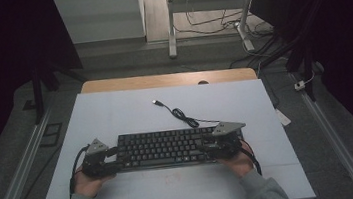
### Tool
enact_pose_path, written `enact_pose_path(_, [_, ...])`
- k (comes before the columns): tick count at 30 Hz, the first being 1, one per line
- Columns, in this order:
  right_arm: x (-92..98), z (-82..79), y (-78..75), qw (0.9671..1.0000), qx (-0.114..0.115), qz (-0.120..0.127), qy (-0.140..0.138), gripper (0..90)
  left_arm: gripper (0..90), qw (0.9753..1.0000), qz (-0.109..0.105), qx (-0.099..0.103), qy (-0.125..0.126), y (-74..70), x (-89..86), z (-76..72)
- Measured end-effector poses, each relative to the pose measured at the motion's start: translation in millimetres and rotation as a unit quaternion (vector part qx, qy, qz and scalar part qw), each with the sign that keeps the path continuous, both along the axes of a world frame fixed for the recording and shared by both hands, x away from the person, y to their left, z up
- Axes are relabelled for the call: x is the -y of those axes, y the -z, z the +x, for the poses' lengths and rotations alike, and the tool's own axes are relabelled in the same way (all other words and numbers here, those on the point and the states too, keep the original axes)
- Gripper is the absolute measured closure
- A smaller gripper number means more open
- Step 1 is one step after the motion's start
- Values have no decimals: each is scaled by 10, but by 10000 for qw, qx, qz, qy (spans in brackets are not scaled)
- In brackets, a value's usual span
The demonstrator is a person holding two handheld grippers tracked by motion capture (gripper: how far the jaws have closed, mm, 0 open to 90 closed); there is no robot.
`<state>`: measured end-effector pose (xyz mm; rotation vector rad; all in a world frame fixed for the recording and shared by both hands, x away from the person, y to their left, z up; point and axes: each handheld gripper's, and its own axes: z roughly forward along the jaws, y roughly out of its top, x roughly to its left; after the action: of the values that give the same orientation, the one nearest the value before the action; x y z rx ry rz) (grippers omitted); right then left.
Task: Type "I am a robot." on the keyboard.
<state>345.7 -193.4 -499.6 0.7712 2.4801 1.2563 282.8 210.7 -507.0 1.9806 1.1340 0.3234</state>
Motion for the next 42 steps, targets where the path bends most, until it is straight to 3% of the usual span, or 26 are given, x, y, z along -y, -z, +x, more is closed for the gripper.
enact_pose_path(7, [38,12,-13,10000,15,-7,22,516,337,9999,80,31,77,-85,127,68])
enact_pose_path(13, [64,10,-30,9999,37,16,96,516,334,9991,67,-59,415,-169,210,180])
enact_pose_path(20, [56,12,-28,10000,39,11,89,517,345,9979,82,4,642,-300,324,299])
enact_pose_path(24, [50,7,-27,9999,42,6,91,516,360,9971,-4,78,752,-329,369,302])
enact_pose_path(29, [52,6,-34,9999,68,-31,112,515,382,9954,73,27,956,-296,434,279])
enact_pose_path(38, [45,15,-31,9999,87,-43,88,511,514,9888,291,-81,1461,-210,617,235])
enact_pose_path(42, [33,14,-23,9999,69,-86,73,510,636,9869,369,-89,1566,-163,668,226])
